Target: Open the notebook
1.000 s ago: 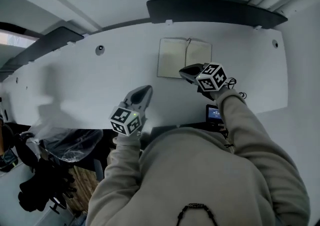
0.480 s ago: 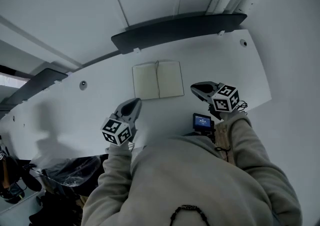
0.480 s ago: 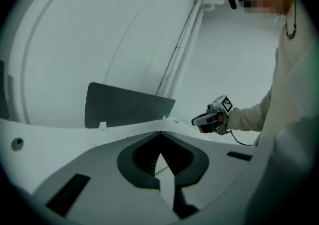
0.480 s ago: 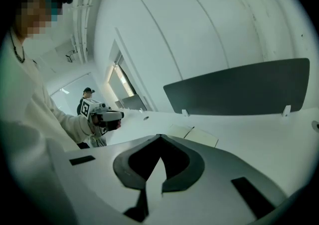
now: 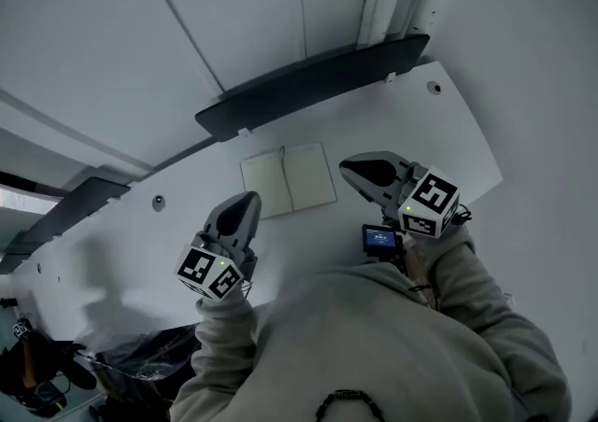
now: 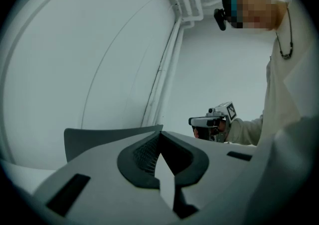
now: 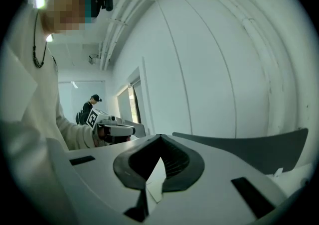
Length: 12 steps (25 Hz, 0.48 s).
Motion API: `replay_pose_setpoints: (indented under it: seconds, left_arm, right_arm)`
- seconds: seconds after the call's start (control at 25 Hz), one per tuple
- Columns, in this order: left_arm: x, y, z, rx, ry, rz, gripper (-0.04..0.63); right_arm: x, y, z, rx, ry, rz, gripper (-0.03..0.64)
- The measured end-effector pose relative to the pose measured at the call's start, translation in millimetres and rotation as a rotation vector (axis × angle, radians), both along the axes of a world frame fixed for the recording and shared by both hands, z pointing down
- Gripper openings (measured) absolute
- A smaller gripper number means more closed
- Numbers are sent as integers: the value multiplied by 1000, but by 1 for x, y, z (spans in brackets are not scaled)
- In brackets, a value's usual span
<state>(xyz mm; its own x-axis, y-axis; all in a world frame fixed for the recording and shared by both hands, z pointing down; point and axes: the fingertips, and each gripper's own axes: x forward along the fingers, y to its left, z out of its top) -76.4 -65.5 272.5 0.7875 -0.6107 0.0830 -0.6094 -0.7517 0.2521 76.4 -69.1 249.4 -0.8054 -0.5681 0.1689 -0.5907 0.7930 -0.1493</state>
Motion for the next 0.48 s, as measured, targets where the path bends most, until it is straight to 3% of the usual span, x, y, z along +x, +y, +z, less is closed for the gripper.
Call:
replay_pose_setpoints:
  seconds: [0.16, 0.32, 0.48]
  left_arm:
    - [8, 1, -17, 65, -2, 22, -2]
    - [11, 8, -12, 54, -3, 56, -2]
    - [3, 10, -11, 50, -15, 37, -2]
  right_arm:
    - [-3, 4, -28, 63, -12, -1, 21]
    - [-7, 9, -39, 85, 2, -1, 20]
    - [-11, 11, -41, 80, 0, -11, 21]
